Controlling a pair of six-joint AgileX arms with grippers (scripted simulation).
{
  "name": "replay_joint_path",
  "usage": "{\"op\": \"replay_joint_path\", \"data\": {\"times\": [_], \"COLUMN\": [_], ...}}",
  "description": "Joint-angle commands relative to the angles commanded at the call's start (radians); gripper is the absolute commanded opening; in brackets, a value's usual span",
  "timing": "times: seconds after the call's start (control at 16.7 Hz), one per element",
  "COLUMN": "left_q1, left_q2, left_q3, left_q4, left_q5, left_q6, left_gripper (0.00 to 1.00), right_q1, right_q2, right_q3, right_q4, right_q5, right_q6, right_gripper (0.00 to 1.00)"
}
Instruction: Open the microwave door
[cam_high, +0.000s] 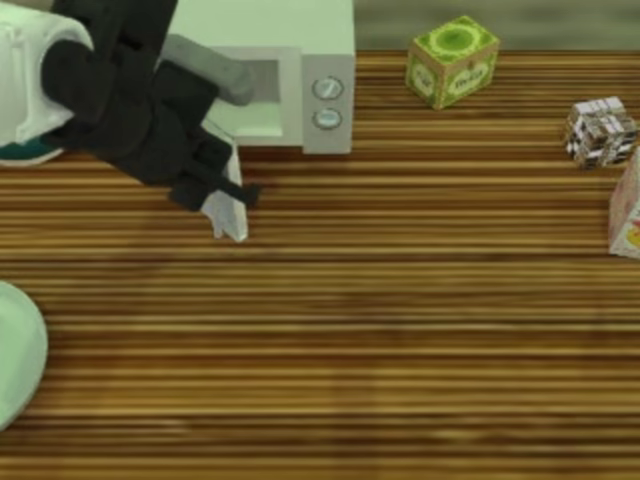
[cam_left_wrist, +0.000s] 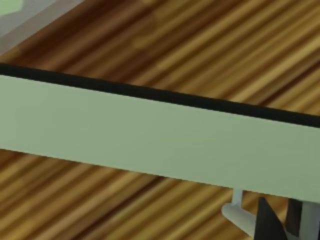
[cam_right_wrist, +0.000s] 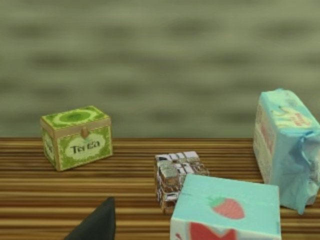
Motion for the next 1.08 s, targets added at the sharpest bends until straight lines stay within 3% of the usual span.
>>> {"op": "replay_joint_path", "data": {"times": [0.6,1.08], "left_q1": [0.071,0.075], "left_q2": [-0.040,-0.046], "left_q3": [-0.040,-0.040], "left_q4": [-0.032,-0.031], "left_q5": [0.085,0.090], "left_q6": [0.171,0.179], "left_gripper": [0.00,0.00], "right_q1": [0.000,0.000], "right_q2": [0.000,0.000], "right_q3": [0.000,0.000], "right_q4": [0.000,0.000], "right_q5": [0.000,0.000], "right_q6": [0.000,0.000], "right_gripper": [1.00,1.00]}}
